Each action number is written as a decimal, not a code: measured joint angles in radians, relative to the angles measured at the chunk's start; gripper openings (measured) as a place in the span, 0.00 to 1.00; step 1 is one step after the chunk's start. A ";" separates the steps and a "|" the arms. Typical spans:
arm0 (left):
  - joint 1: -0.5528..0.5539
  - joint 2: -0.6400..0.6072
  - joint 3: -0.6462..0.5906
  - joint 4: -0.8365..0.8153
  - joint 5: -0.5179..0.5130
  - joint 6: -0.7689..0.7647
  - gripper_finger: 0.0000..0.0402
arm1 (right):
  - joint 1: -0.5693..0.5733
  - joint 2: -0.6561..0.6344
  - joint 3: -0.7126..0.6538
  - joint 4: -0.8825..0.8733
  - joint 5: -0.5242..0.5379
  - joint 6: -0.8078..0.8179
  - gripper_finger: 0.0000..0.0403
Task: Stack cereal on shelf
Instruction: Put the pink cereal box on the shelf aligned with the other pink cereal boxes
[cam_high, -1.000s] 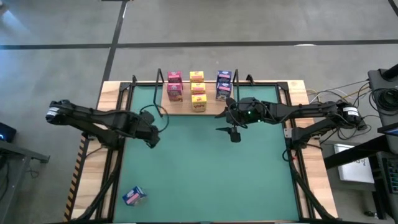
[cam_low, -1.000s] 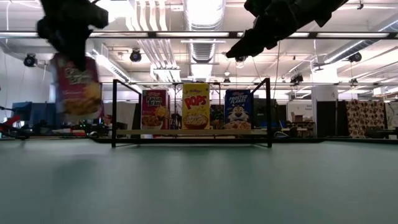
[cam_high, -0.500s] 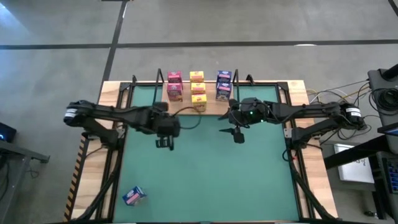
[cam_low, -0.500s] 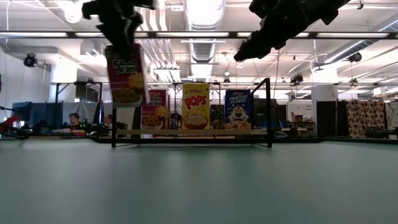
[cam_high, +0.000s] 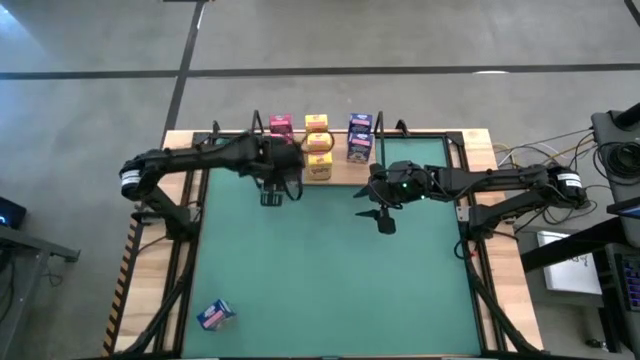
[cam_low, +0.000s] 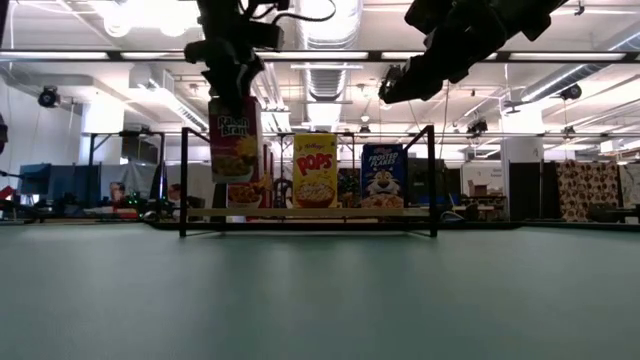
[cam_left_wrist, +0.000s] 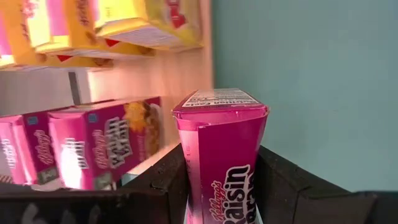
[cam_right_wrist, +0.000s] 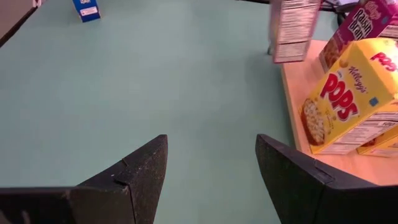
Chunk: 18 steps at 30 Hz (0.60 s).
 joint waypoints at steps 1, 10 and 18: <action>0.018 0.000 0.000 0.010 0.014 0.020 0.32 | 0.002 0.000 0.000 -0.001 0.000 0.002 0.58; 0.153 0.000 -0.003 0.077 0.154 0.142 0.32 | 0.031 0.000 0.000 -0.002 0.000 0.011 0.58; 0.228 0.000 -0.004 0.090 0.198 0.173 0.32 | 0.030 0.000 -0.001 -0.003 0.000 0.025 0.58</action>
